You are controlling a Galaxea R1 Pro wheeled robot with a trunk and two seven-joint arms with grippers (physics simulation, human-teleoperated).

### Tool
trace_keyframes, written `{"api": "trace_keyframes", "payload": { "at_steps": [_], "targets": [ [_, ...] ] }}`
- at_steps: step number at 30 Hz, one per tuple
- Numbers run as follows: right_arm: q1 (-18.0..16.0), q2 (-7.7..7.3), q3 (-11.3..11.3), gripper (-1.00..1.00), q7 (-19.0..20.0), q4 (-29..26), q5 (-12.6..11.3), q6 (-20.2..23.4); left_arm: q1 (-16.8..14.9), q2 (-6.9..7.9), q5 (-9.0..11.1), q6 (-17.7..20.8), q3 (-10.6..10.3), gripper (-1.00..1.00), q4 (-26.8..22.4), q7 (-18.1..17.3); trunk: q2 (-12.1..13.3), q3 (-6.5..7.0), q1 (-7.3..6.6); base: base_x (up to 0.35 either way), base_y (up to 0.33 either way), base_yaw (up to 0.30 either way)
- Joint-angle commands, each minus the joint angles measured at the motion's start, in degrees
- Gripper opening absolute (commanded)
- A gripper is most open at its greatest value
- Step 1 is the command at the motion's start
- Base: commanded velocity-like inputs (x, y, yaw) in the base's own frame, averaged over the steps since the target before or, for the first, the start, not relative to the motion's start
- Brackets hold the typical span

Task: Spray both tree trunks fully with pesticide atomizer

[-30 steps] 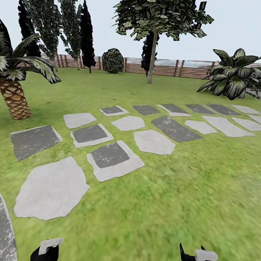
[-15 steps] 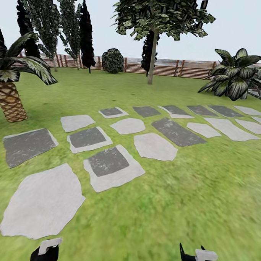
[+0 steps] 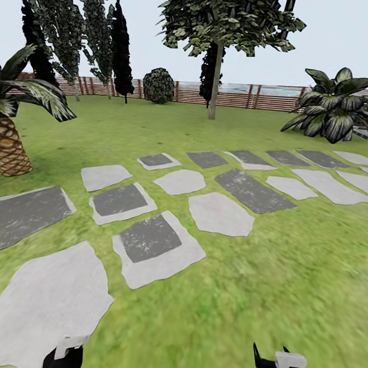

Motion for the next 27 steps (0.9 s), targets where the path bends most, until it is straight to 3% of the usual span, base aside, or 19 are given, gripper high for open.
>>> {"api": "trace_keyframes", "payload": {
  "at_steps": [1, 27],
  "targets": [
    [-0.03, 0.01, -0.14, 1.0, -0.02, 0.02, 0.07, -0.17, -0.03, 0.0, 0.48, -0.19, -0.08, -1.0, 0.04, -0.07, -0.02, -0.05, 0.03, 0.337, 0.0, 0.0],
    [-0.03, 0.03, -0.14, 1.0, -0.02, 0.04, 0.07, -0.17, -0.03, -0.01, 0.48, -0.19, -0.08, -1.0, 0.04, -0.07, -0.02, -0.05, 0.03, 0.337, 0.0, 0.0]
  ]
}}
